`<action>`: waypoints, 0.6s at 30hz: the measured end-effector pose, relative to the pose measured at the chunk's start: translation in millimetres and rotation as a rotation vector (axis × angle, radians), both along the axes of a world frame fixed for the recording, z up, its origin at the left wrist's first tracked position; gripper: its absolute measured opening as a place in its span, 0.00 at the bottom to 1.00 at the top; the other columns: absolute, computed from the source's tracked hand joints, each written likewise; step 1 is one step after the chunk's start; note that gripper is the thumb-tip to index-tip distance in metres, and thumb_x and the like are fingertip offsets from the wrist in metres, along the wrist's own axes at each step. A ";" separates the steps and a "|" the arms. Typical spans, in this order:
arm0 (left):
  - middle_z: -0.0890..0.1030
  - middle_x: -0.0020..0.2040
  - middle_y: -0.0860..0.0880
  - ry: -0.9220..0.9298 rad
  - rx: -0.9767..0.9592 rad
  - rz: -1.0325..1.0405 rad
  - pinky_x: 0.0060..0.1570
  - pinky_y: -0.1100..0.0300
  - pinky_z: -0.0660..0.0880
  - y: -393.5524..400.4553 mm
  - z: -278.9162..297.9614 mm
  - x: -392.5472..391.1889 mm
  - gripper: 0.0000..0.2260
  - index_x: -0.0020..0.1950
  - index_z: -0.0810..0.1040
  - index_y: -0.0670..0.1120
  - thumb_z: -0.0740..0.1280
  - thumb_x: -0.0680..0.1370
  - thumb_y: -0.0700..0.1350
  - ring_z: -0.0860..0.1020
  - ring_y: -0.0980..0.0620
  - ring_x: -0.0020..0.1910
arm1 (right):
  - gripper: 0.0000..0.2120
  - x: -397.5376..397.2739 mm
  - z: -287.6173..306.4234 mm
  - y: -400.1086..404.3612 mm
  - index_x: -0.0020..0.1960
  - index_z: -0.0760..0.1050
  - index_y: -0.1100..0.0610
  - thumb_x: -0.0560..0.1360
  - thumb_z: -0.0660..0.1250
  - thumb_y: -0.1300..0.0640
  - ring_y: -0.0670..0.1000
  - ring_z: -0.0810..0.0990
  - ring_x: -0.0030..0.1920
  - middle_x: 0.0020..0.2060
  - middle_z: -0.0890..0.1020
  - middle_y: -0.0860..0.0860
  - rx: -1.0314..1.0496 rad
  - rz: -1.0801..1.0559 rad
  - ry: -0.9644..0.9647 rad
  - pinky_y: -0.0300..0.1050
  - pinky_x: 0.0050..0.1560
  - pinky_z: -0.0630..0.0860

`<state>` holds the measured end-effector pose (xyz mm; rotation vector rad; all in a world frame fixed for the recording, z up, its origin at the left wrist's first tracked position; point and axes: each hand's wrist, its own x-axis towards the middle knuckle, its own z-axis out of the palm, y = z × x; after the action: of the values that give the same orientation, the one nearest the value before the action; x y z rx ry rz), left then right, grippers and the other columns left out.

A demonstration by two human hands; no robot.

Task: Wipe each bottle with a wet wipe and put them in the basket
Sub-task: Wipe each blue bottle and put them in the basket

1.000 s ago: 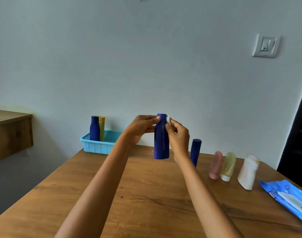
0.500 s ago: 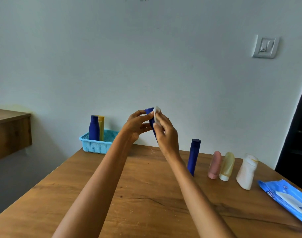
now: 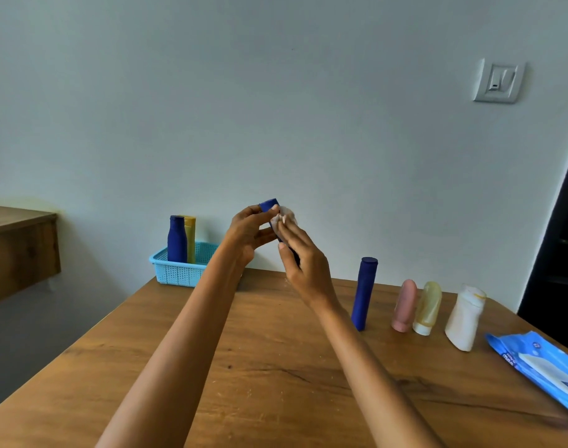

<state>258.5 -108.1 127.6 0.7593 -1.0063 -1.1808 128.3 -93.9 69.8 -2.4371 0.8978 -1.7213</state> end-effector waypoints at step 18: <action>0.80 0.47 0.44 -0.045 -0.091 0.097 0.38 0.60 0.80 5.0 4.0 -2.0 0.09 0.53 0.75 0.42 0.70 0.75 0.40 0.82 0.48 0.39 | 0.27 4.2 6.3 4.9 0.77 0.51 0.50 0.80 0.53 0.46 0.40 0.50 0.75 0.77 0.52 0.46 -0.045 -0.094 0.140 0.21 0.62 0.56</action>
<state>256.4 -103.1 131.6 0.7565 -1.0420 -1.0318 132.4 -89.1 76.1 -2.6131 1.0143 -1.6323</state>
